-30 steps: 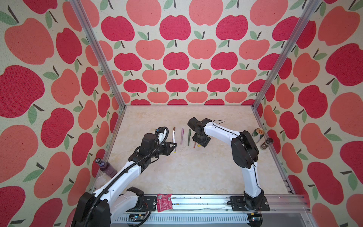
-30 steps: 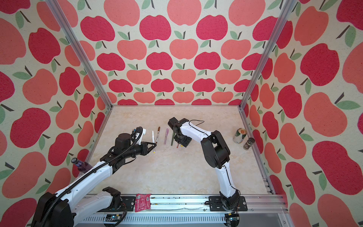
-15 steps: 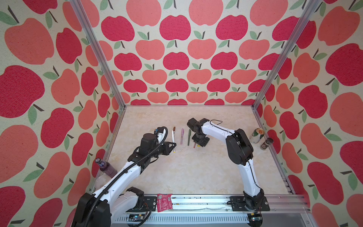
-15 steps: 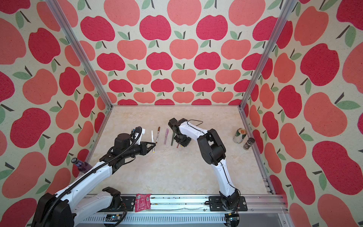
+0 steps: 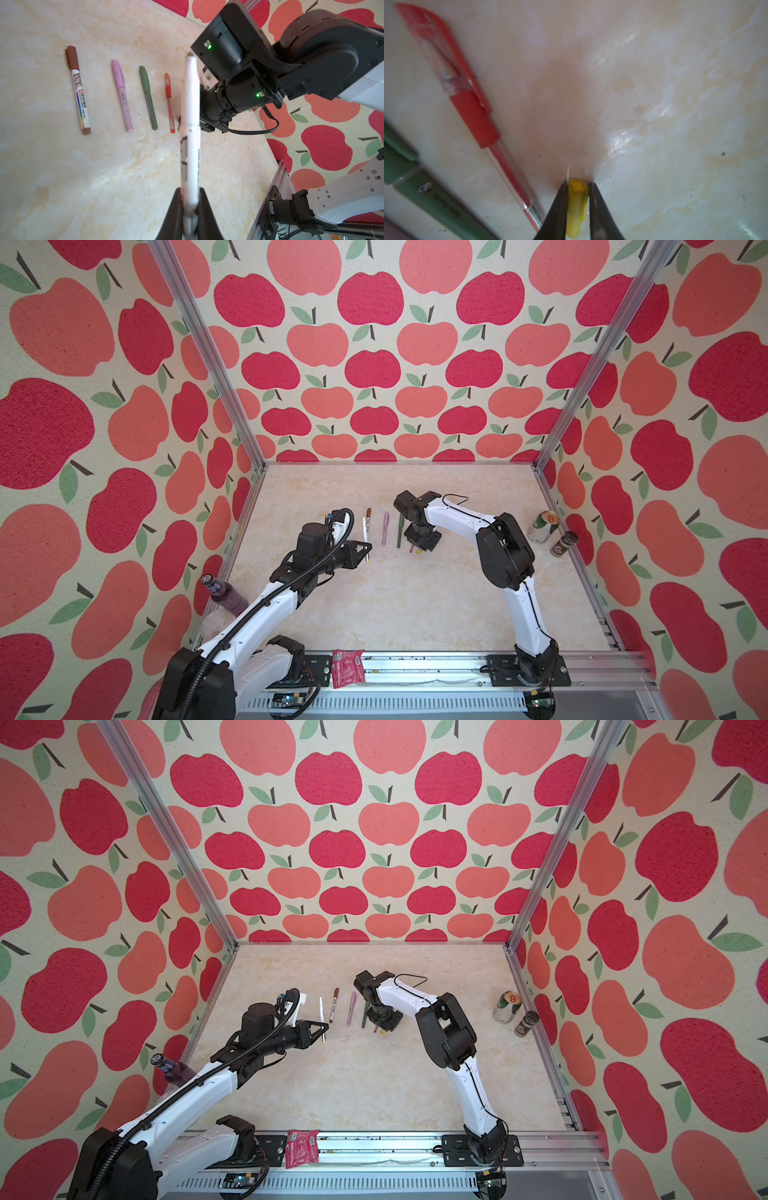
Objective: Insert the pens into the pen caps
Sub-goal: 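Lower the right gripper onto the yellow cap and close on it, then lift the yellow cap with the right gripper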
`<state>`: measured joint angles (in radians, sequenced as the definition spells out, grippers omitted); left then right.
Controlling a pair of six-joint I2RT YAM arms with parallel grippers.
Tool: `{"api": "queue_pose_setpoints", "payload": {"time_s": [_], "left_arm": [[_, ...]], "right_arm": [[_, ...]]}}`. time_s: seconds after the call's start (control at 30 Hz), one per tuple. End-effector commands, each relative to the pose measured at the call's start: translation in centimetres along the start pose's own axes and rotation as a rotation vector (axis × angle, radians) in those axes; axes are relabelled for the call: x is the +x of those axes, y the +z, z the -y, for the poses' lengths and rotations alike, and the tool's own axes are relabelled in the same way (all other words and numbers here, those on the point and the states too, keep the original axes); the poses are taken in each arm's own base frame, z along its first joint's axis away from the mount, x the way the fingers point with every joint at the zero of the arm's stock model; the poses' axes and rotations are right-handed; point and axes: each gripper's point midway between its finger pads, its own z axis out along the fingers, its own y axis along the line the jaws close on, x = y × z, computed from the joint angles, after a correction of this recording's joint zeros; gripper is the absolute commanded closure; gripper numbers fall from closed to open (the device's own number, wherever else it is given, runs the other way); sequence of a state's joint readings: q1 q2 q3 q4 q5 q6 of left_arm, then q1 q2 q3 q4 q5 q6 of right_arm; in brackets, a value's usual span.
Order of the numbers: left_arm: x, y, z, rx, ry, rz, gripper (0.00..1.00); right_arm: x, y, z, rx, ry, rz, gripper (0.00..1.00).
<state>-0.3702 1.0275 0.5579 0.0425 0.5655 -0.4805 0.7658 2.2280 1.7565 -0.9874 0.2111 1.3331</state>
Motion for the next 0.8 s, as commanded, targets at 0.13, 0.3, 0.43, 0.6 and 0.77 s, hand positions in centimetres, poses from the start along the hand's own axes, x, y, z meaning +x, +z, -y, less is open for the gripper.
{"api": "queue_pose_setpoints", "payload": {"time_s": [0.13, 0.3, 0.43, 0.6, 0.77], "left_arm": [[-0.1, -0.2, 0.4, 0.023, -0.007, 0.005, 0.95], [-0.2, -0.3, 0.5, 0.023, -0.008, 0.007, 0.95], [-0.3, -0.3, 0.6, 0.025, -0.007, 0.007, 0.95], [-0.2, -0.4, 0.6, 0.023, -0.008, 0.006, 0.95], [-0.2, -0.6, 0.6, 0.018, -0.006, 0.012, 0.95]], "right_arm": [[3.1, 1.6, 2.8, 0.126, -0.148, -0.025, 0.79], [4.5, 1.7, 3.5, 0.146, -0.213, -0.018, 0.77], [5.1, 2.3, 3.9, 0.147, -0.214, -0.032, 0.70], [5.5, 2.9, 3.8, 0.138, -0.213, -0.050, 0.76], [5.7, 3.0, 3.8, 0.129, -0.208, -0.061, 0.89]]}}
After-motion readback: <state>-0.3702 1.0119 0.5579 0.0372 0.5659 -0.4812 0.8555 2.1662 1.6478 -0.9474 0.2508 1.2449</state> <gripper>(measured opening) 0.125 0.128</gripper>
